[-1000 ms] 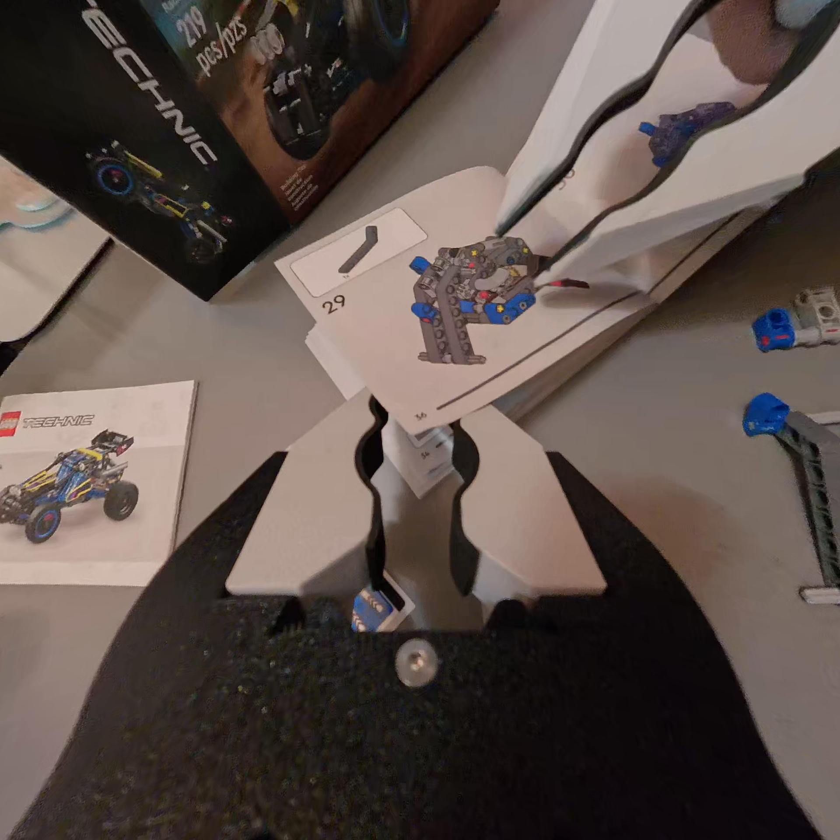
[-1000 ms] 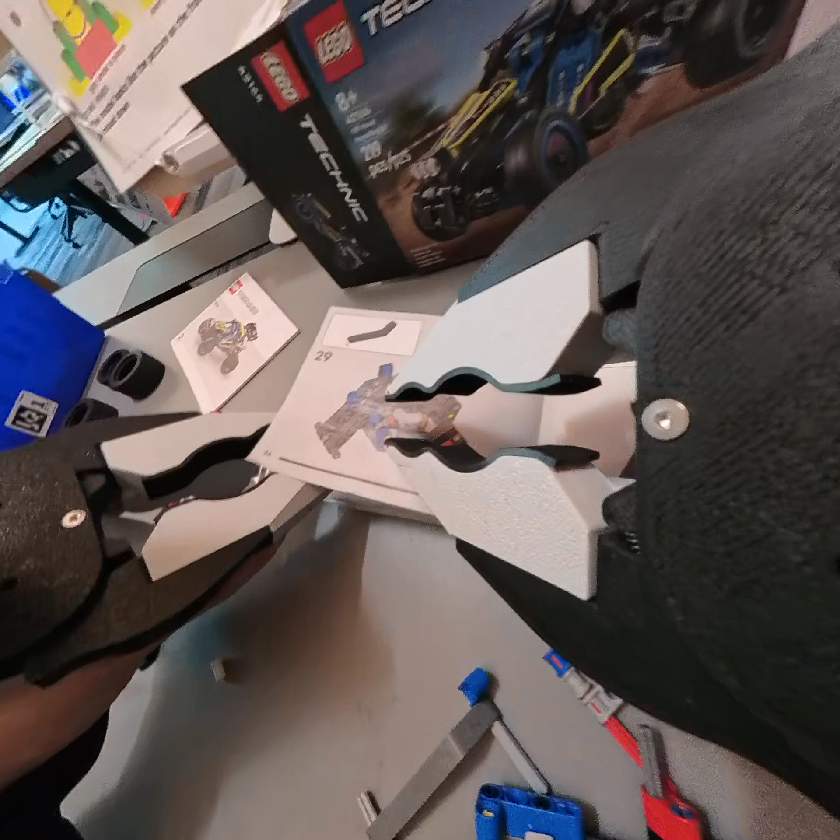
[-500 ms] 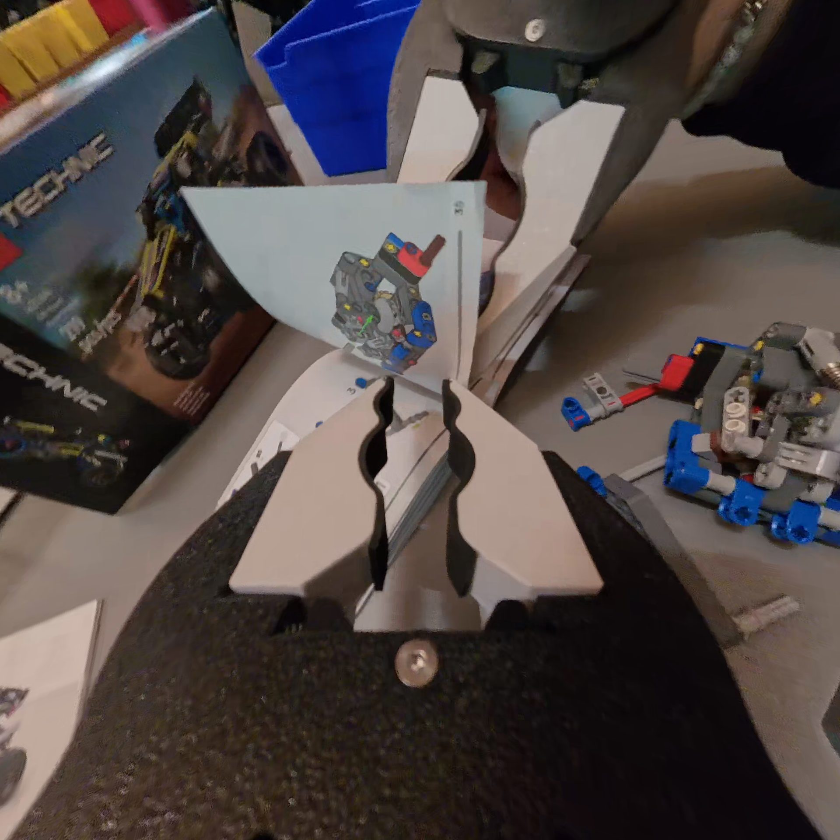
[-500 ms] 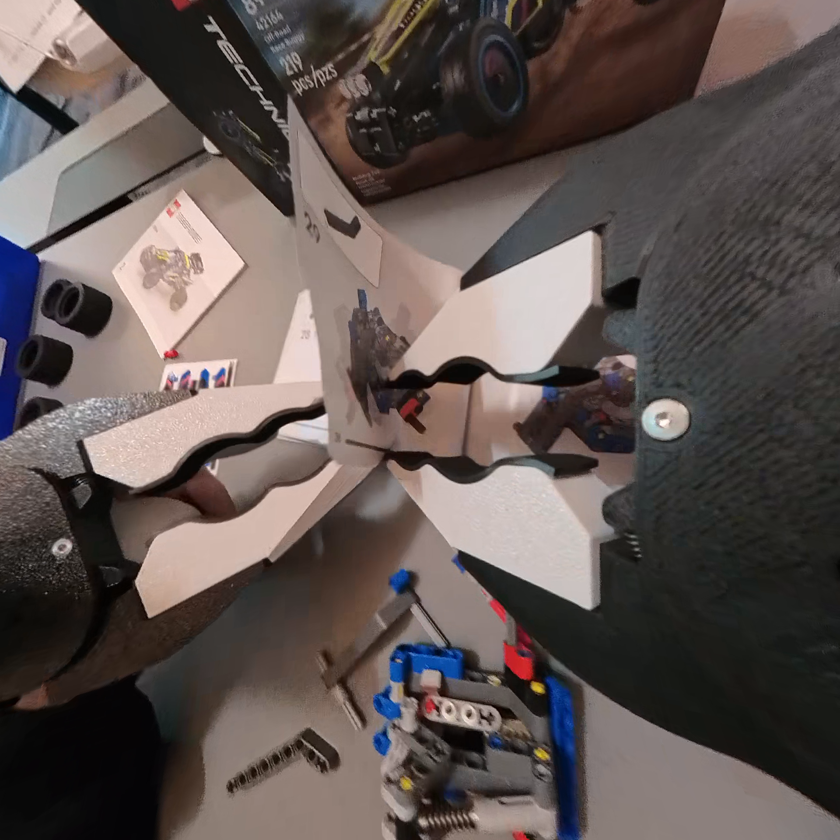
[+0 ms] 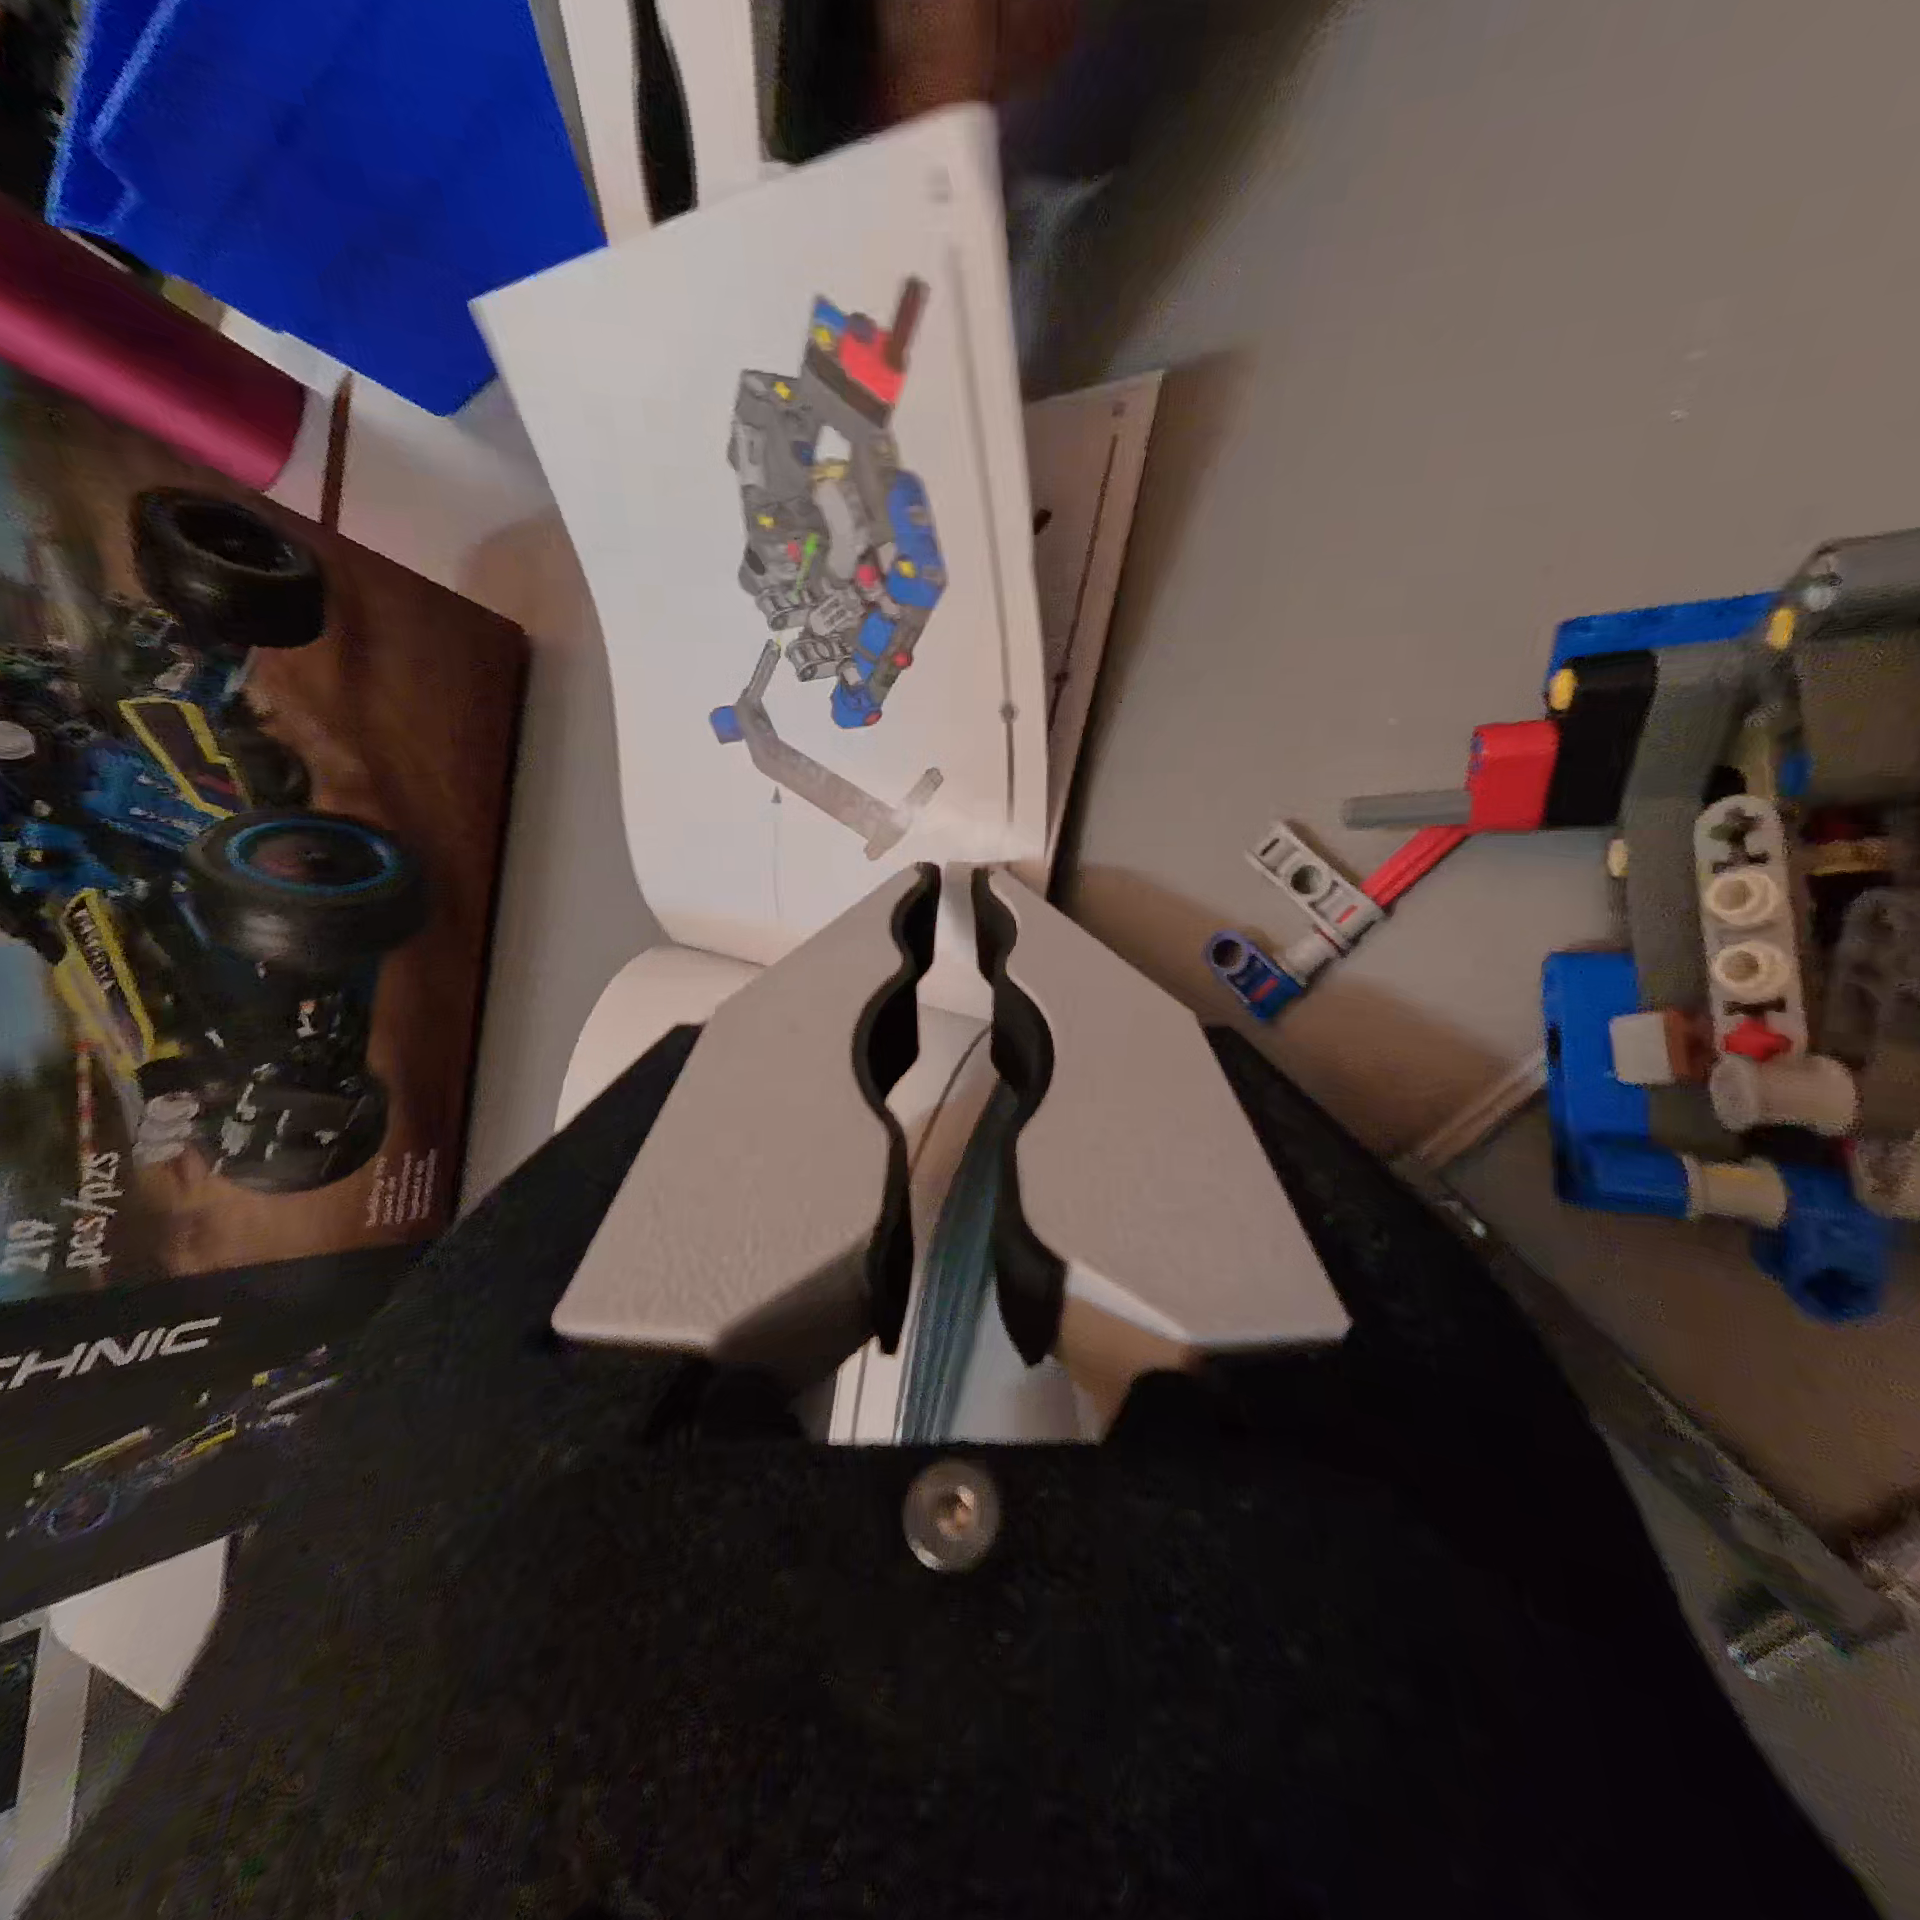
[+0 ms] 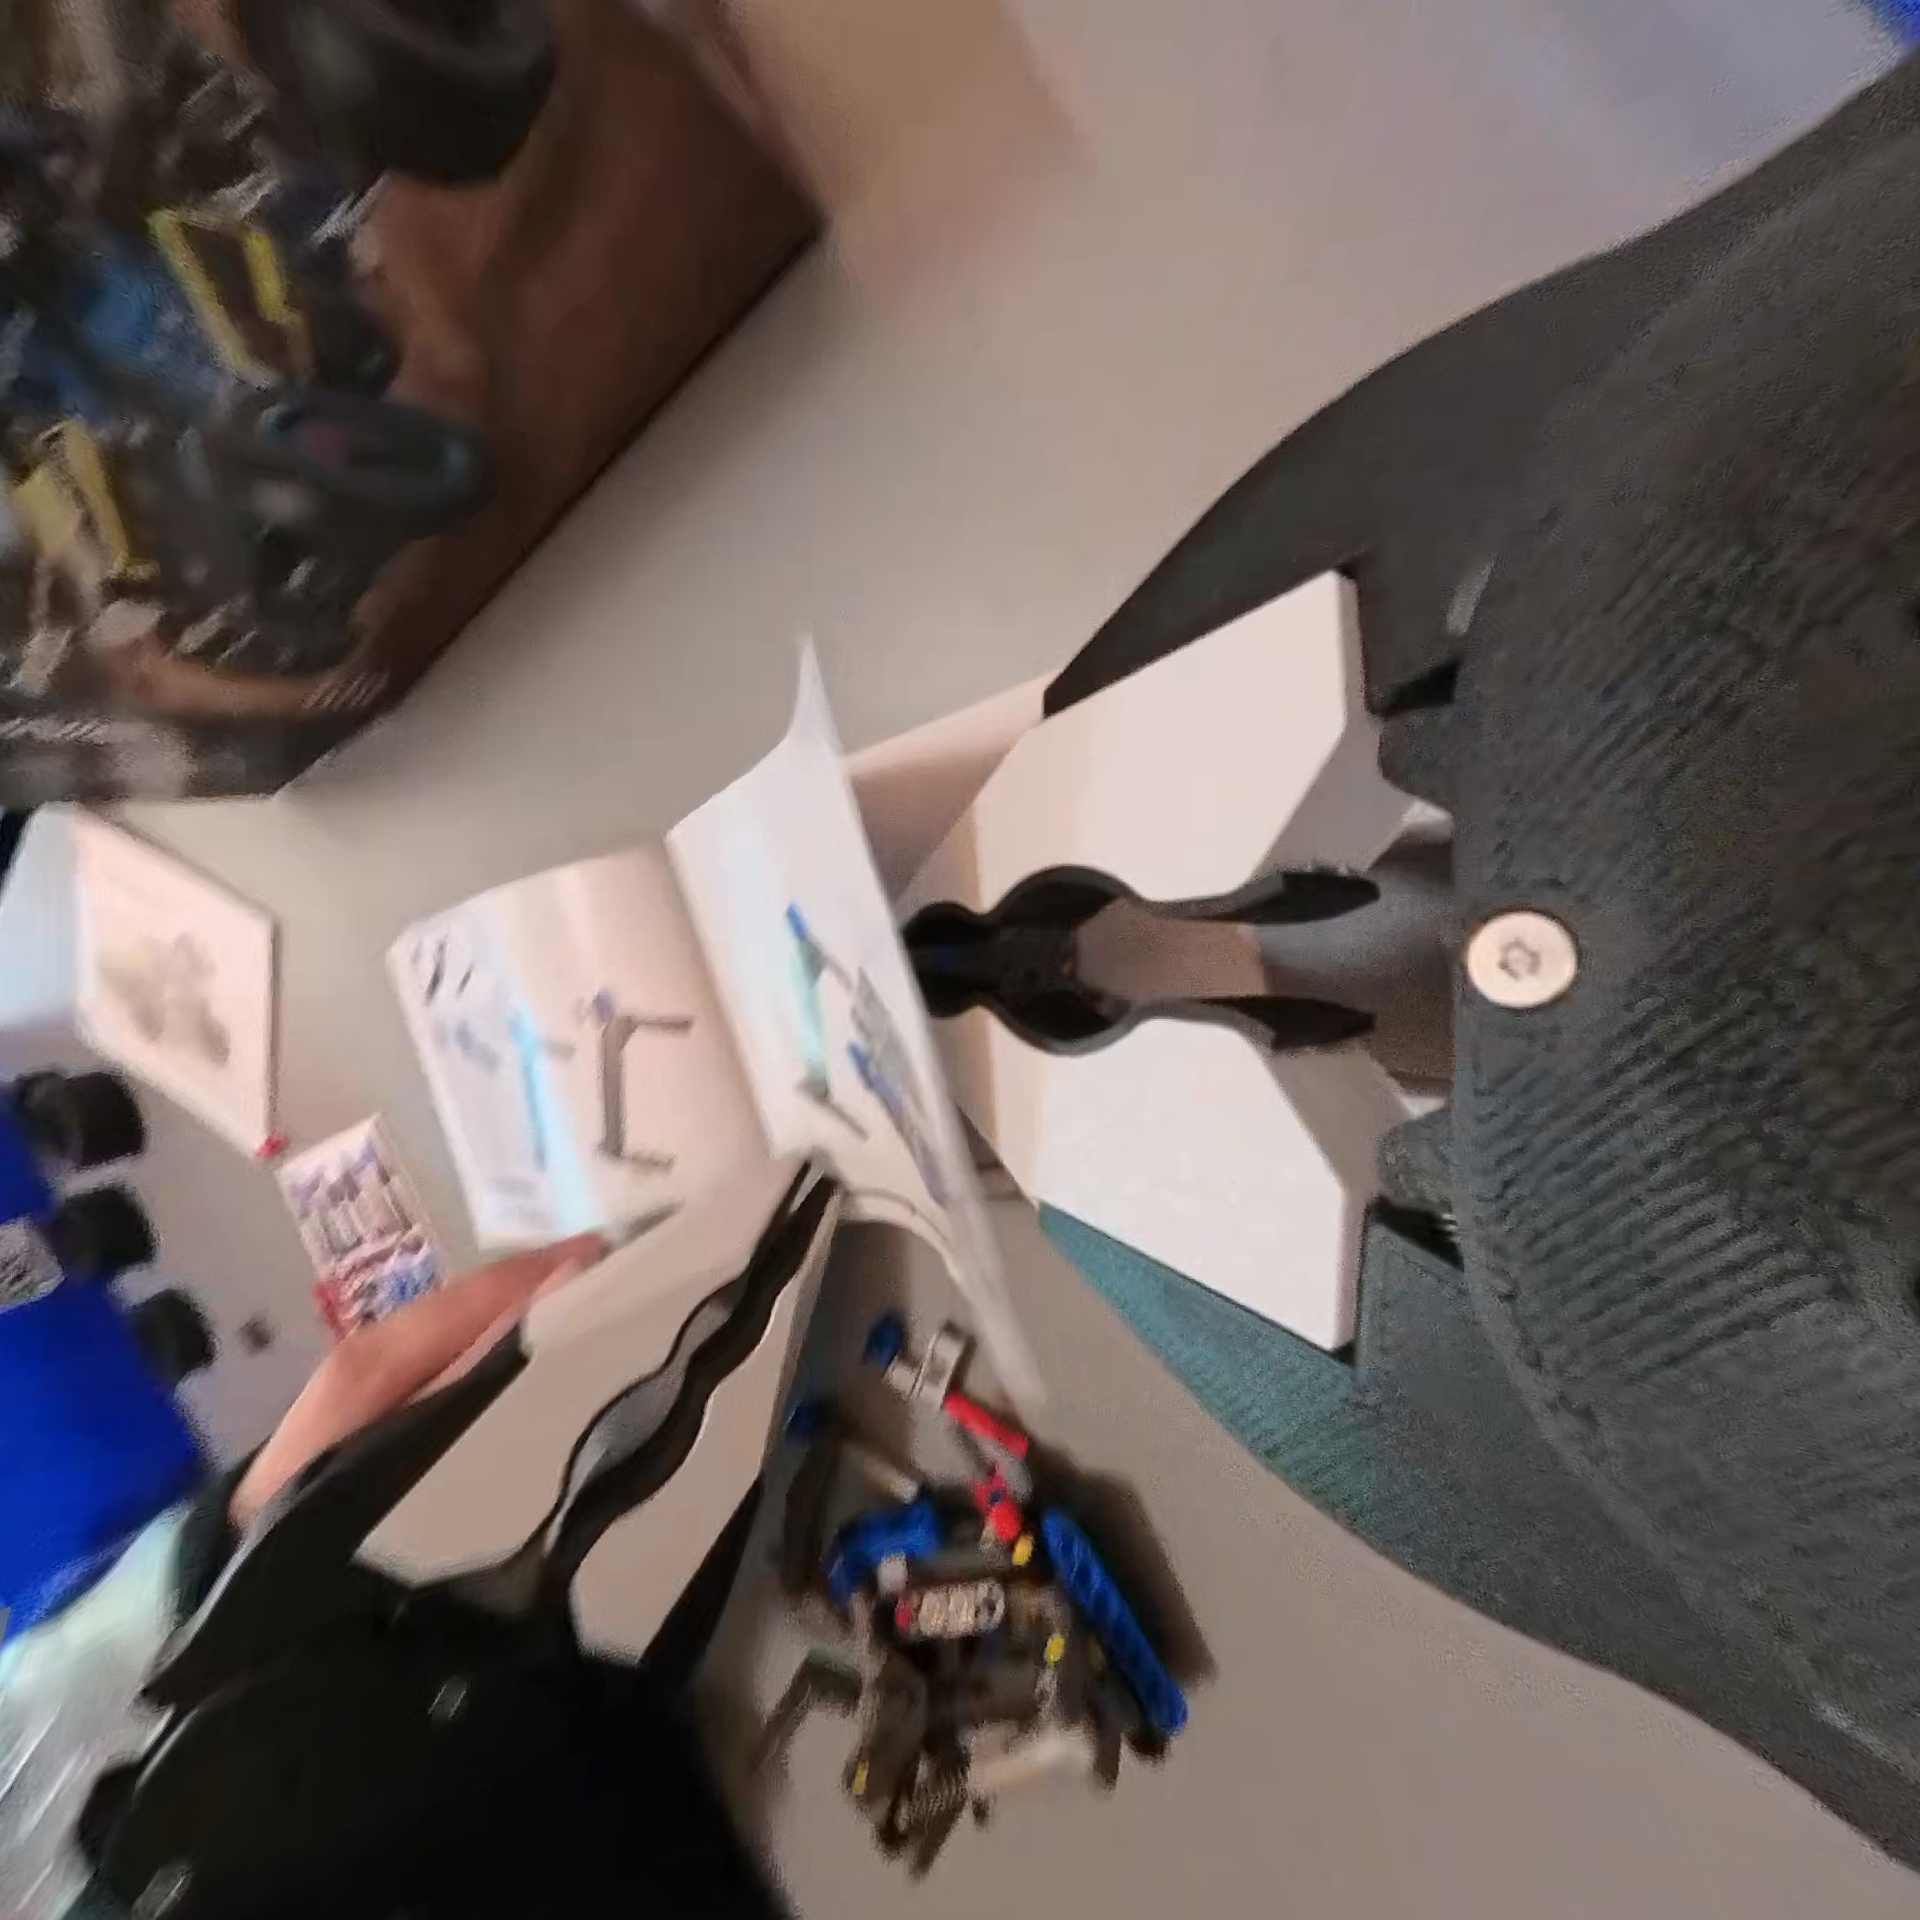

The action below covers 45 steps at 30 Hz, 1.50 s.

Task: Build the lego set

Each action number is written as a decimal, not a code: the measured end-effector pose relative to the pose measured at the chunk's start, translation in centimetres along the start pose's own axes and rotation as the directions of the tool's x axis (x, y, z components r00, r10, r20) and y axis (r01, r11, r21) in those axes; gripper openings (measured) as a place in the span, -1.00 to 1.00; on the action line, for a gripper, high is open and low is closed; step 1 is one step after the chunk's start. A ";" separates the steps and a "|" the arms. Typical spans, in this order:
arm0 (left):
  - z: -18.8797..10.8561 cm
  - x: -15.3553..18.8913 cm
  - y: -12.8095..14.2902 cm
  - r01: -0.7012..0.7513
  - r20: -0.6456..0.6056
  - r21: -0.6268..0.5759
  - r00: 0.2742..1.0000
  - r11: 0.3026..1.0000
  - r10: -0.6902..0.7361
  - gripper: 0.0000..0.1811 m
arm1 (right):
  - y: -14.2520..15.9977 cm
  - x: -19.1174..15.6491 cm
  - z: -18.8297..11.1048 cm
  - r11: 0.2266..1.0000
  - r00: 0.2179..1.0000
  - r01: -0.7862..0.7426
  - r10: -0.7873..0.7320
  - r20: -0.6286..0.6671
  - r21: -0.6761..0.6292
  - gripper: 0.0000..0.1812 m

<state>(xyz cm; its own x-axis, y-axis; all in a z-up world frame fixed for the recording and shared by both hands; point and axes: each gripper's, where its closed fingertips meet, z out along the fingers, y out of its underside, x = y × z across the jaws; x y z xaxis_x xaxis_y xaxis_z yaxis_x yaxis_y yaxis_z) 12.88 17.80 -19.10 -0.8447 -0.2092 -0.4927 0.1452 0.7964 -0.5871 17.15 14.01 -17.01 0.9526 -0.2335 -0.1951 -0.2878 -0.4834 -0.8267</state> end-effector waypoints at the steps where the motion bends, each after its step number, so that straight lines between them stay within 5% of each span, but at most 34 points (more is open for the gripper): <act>1: 0.1 0.0 0.1 0.001 -0.008 -0.011 1.000 1.000 -0.001 -0.96 | 0.7 0.4 -0.1 0.999 0.999 0.017 -0.018 -0.031 -0.031 -1.00; 9: 0.4 -0.1 -1.8 0.092 -0.054 0.038 0.994 0.995 -0.090 -0.92 | 3.1 0.4 0.8 0.957 0.958 0.238 -0.260 -0.121 -0.167 -1.00; 15: 2.2 0.6 -1.0 -0.002 -0.076 -0.079 0.997 0.997 -0.004 -1.00 | 3.0 0.4 0.9 0.954 0.954 0.247 -0.269 -0.128 -0.167 -1.00; 28: 0.7 0.2 1.1 -0.038 -0.035 -0.180 0.999 0.983 0.033 -1.00 | 3.0 0.4 0.9 0.944 0.938 0.282 -0.309 -0.157 -0.173 -1.00; 35: 0.3 0.8 0.3 0.003 -0.035 -0.109 0.999 0.994 -0.007 -1.00 | 3.4 1.0 0.0 0.936 0.926 0.291 -0.328 -0.186 -0.201 -1.00; 39: -1.8 -2.0 -0.5 0.191 0.066 0.032 0.979 0.981 -0.192 -0.99 | 3.8 2.1 -1.1 0.932 0.913 0.275 -0.330 -0.240 -0.237 -1.00; 42: -3.8 -4.3 2.2 0.331 0.189 0.039 0.924 0.943 -0.332 -1.00 | 3.8 2.3 -1.3 0.923 0.897 0.287 -0.352 -0.265 -0.257 -1.00; 45: -4.4 -3.7 5.6 0.343 0.232 -0.057 0.918 0.938 -0.321 -0.98 | 3.8 3.5 -2.5 0.905 0.849 0.261 -0.381 -0.367 -0.334 -1.00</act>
<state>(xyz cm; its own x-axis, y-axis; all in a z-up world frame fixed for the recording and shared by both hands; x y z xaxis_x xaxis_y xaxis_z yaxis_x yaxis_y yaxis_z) 14.55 25.55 -17.69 -0.7026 -0.5795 -0.4129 -0.1827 0.7077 -0.6825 19.15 9.22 -19.51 0.8817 -0.3240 0.3429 -0.0446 -0.7809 -0.6231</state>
